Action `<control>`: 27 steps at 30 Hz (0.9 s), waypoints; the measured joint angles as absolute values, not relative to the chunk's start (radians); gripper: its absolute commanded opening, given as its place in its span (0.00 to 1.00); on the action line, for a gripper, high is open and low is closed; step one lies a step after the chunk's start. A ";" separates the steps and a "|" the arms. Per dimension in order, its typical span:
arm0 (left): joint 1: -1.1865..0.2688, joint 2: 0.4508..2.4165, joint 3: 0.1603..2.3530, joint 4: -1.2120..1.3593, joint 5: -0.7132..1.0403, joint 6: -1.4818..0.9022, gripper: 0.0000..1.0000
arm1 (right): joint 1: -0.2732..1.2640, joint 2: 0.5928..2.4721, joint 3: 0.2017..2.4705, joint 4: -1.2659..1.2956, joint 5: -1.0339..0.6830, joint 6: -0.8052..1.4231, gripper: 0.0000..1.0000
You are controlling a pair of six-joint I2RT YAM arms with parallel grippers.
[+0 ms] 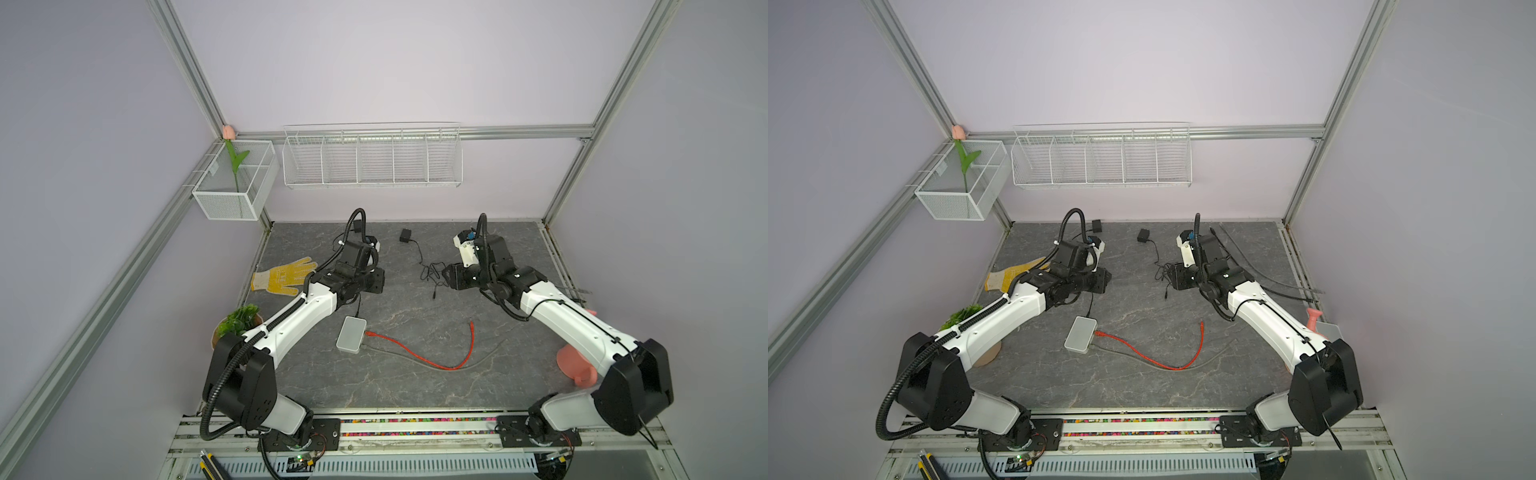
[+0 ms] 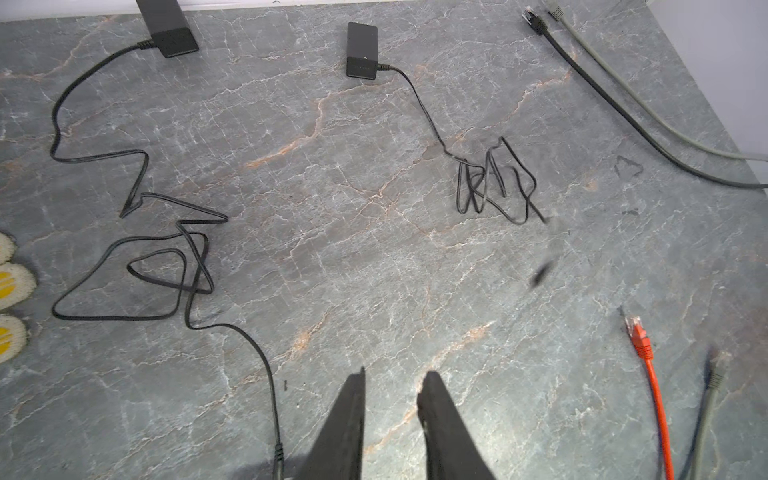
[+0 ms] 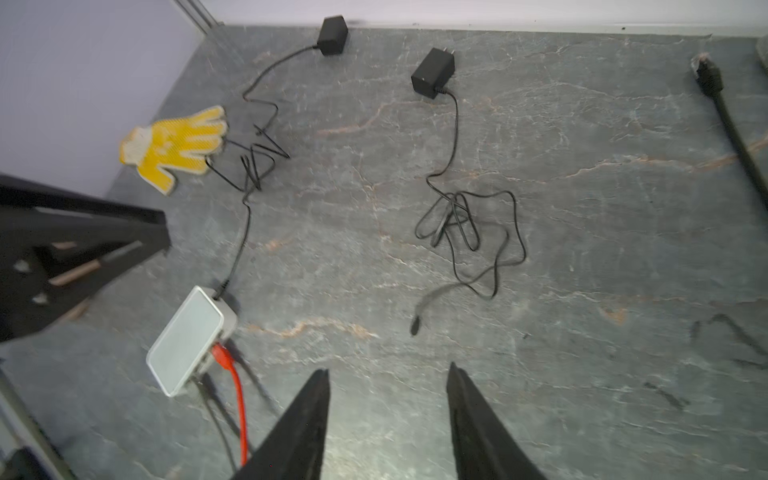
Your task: Insert the plug into the switch port
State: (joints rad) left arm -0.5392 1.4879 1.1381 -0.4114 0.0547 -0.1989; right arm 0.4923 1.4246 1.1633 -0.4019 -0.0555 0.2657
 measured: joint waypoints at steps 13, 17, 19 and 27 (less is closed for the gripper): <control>-0.561 1.488 1.139 -0.363 0.142 -0.209 0.32 | 0.314 0.964 1.264 -0.933 0.604 0.497 0.93; -0.597 1.494 1.139 -0.340 0.176 -0.210 0.32 | 0.157 0.847 1.218 -1.102 0.690 0.585 0.89; -0.617 1.505 1.139 -0.323 0.194 -0.213 0.33 | 0.089 0.824 1.188 -1.167 0.704 0.616 0.89; -0.658 1.573 1.132 -0.284 0.270 -0.225 0.33 | -0.176 0.794 1.044 -1.236 0.644 0.620 0.89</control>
